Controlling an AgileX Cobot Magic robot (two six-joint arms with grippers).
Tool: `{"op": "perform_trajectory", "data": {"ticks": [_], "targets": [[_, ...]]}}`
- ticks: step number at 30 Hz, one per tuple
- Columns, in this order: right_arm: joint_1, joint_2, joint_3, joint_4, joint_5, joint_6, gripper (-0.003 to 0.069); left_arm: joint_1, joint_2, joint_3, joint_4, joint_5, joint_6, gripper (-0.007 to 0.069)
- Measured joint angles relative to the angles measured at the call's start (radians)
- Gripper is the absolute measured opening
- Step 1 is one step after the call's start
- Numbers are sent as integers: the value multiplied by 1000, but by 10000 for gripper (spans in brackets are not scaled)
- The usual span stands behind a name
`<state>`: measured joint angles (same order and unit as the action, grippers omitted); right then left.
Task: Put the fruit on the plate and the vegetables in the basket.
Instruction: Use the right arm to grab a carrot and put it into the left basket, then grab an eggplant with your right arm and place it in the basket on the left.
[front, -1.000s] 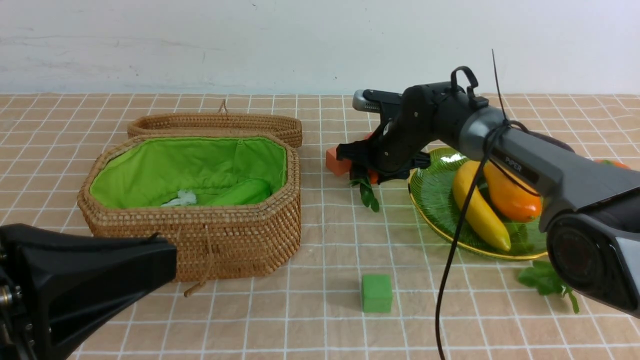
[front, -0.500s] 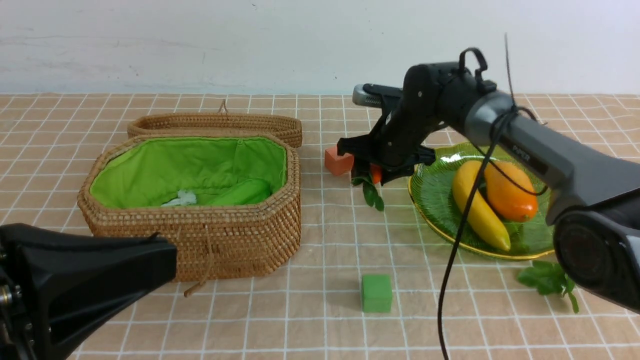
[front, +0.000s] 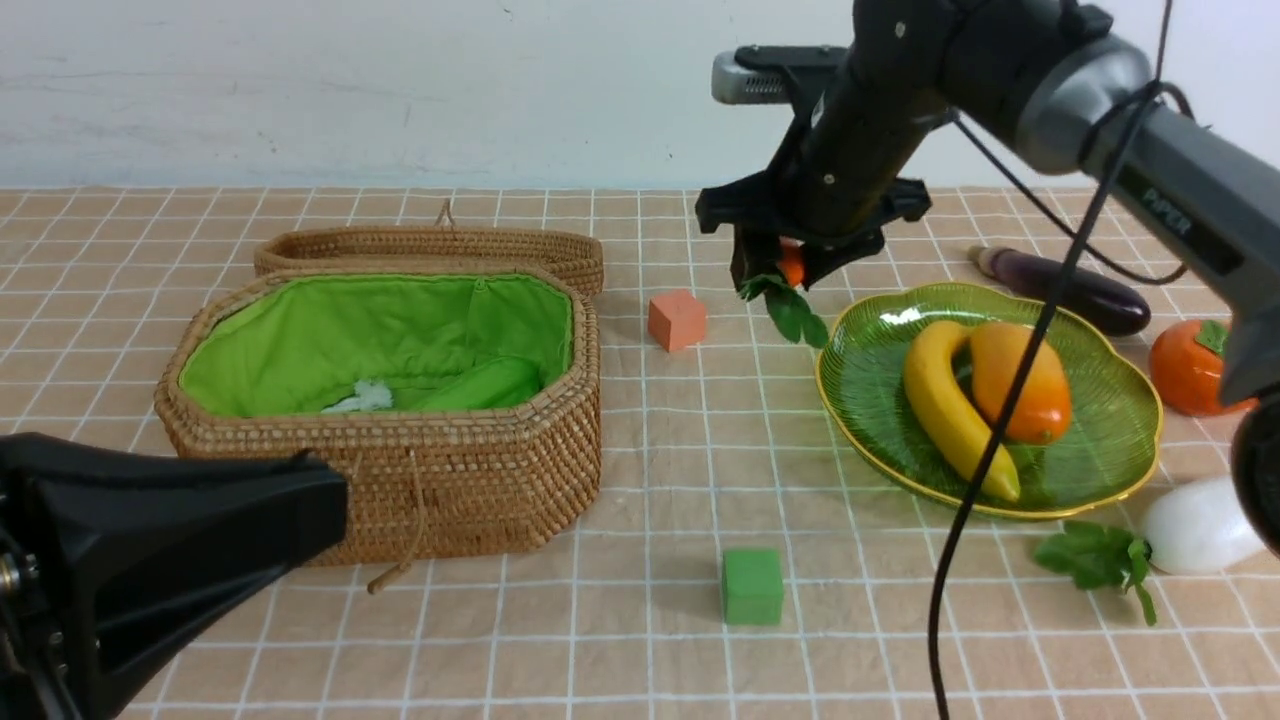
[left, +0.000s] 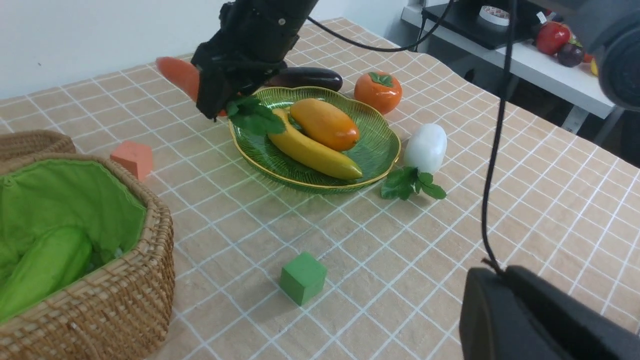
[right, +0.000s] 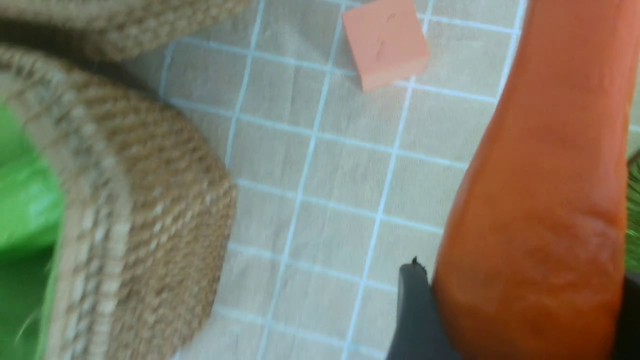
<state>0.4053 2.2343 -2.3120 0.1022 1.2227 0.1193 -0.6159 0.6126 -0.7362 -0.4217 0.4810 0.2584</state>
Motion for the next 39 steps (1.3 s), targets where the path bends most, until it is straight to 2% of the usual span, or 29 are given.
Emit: {"op": "perform_trajectory", "data": {"ticks": [2, 7, 8, 9, 10, 13, 15, 19, 24, 26, 29, 32, 33, 35, 39], "targets": [[28, -38, 0, 8, 20, -82, 405, 0, 0, 0, 26, -8, -31, 15], [147, -113, -5, 226, 26, -605, 405, 0, 0, 0, 177, -37, -203, 15], [173, -113, -5, 299, 26, -744, 405, 0, 0, 0, 235, -37, -258, 15], [181, -113, -5, 319, 27, -786, 405, 0, 0, 0, 244, -37, -276, 15], [206, -103, -5, 382, 28, -942, 405, 0, 0, 0, 313, -32, -353, 15], [229, -77, -5, 418, 29, -1129, 405, 0, 0, 0, 422, -10, -478, 15], [235, -55, -5, 416, 14, -1201, 405, 0, 0, 0, 487, 14, -556, 15], [237, -19, -5, 409, -83, -1230, 405, 0, 0, 0, 552, 38, -623, 17], [237, 10, -4, 405, -188, -1236, 413, 1, 0, 0, 568, 44, -637, 20], [237, 10, -4, 403, -195, -1236, 453, 1, 0, 0, 568, 44, -638, 20], [237, -11, -4, 394, -179, -1223, 575, 1, 0, 0, 568, 44, -640, 20], [237, -77, -4, 355, -114, -1115, 643, 1, 0, 0, 568, 39, -640, 20], [237, -83, -4, 345, -108, -1095, 644, 1, 0, 0, 568, 38, -640, 20], [237, -160, -4, 276, -21, -957, 622, 1, 0, 0, 568, 26, -637, 22], [235, -284, 0, 88, 30, -714, 462, 1, 0, 0, 563, 14, -579, 21]]}}
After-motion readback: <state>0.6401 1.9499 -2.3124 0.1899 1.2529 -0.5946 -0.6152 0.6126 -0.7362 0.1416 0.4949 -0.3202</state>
